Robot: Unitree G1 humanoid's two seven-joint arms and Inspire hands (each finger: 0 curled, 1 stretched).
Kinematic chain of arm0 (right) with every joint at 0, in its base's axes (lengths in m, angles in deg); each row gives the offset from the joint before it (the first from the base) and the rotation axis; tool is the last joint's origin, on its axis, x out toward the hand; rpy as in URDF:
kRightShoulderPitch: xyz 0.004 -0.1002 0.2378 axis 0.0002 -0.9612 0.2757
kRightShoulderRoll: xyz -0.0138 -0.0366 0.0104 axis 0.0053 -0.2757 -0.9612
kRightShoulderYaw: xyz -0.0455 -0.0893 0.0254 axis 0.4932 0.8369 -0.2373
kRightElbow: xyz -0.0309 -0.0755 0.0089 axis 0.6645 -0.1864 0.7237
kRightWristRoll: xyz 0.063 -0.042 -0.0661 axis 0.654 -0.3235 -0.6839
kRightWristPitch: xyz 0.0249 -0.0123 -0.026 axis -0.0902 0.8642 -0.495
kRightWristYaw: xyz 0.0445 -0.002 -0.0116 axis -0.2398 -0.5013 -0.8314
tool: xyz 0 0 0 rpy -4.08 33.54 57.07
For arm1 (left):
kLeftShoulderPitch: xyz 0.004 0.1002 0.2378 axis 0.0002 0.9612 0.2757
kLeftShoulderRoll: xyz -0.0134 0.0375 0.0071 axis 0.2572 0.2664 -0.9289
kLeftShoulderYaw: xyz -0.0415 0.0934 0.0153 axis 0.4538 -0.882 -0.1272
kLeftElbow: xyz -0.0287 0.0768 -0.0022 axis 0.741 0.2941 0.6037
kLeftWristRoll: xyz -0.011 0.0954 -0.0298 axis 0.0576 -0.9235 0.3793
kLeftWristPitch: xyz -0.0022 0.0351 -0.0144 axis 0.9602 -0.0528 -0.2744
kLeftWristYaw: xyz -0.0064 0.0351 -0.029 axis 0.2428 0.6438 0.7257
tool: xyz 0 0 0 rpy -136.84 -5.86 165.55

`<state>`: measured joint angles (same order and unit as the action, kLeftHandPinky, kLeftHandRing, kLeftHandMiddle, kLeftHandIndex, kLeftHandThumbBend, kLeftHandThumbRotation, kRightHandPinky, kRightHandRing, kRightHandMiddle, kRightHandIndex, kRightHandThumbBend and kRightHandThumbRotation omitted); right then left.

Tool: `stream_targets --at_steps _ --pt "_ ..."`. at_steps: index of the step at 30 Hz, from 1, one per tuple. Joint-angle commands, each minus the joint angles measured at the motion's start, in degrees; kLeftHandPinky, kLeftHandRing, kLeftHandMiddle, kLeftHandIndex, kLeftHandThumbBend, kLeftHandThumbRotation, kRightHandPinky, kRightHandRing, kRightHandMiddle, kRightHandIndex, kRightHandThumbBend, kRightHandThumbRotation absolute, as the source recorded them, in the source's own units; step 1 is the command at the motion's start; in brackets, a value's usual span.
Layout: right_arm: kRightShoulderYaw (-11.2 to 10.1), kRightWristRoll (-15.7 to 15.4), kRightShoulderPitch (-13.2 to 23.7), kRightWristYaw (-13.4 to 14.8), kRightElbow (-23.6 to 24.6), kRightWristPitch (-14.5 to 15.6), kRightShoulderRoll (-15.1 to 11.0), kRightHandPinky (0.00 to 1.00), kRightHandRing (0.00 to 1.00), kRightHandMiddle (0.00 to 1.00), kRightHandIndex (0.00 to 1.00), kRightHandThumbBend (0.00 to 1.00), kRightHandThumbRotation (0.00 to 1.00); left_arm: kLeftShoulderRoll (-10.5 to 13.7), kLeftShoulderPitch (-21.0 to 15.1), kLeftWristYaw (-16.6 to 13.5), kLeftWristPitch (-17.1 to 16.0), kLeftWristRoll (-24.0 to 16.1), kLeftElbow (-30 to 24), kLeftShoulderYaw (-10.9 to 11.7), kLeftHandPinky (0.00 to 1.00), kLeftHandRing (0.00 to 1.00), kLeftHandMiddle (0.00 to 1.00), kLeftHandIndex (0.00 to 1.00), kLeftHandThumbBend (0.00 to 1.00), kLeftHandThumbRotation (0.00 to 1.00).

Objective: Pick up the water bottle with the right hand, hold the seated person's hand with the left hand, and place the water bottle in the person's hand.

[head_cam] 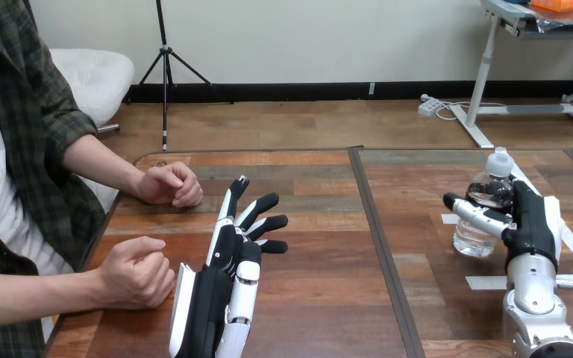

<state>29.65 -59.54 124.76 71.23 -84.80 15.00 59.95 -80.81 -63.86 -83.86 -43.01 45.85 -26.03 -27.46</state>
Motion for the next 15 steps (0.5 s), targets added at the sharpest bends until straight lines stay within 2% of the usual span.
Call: stream_targets --at_steps 1,10,15 --pt "0.8 -0.6 5.5 -0.1 0.2 0.0 -0.9 0.81 0.84 0.85 0.84 0.73 0.00 -1.3 -1.3 0.0 0.0 -0.2 -2.8 0.0 0.66 0.78 0.86 0.97 0.20 1.00" --pt "1.3 -0.6 5.4 -0.1 0.1 0.3 -0.8 0.81 0.84 0.85 0.83 0.74 0.00 -1.5 -1.2 -0.1 -0.1 -0.3 -2.7 0.0 0.66 0.78 0.86 0.97 0.20 1.00" --pt "0.6 0.4 5.3 -0.7 0.0 -0.3 -0.4 0.79 0.82 0.84 0.83 0.75 0.00 -1.5 -1.1 -0.1 -0.1 -0.5 -2.7 0.0 0.66 0.78 0.85 0.97 0.21 1.00"
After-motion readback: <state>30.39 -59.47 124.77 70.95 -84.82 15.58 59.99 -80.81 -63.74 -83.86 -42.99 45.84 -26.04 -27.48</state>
